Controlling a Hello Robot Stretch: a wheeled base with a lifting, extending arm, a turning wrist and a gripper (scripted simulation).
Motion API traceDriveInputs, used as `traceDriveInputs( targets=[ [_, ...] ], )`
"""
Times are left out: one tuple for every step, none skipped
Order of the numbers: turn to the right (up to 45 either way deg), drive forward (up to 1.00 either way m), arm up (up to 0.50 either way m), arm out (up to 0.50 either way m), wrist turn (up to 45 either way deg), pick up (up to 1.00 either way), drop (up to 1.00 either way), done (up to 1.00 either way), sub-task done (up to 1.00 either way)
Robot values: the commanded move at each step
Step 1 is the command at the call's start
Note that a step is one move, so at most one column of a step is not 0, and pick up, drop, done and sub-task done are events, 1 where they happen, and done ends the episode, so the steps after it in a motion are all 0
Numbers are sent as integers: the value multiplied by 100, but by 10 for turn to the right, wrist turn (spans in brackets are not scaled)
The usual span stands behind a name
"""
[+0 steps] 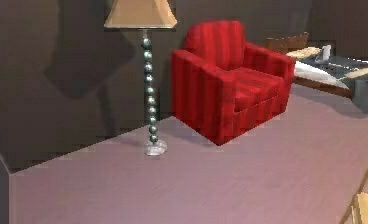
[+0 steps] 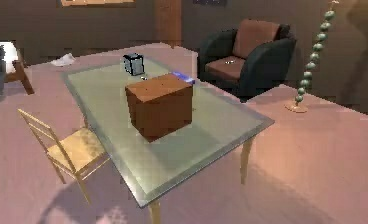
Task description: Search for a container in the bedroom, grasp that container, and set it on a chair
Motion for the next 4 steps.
traceDriveInputs(
  targets=[
    [330,0,0,0,0,0,0,0,0],
    [0,35,0,0,0,0,0,0,0],
    [-90,0,0,0,0,0,0,0,0],
    [0,95,0,0,0,0,0,0,0]
  ],
)
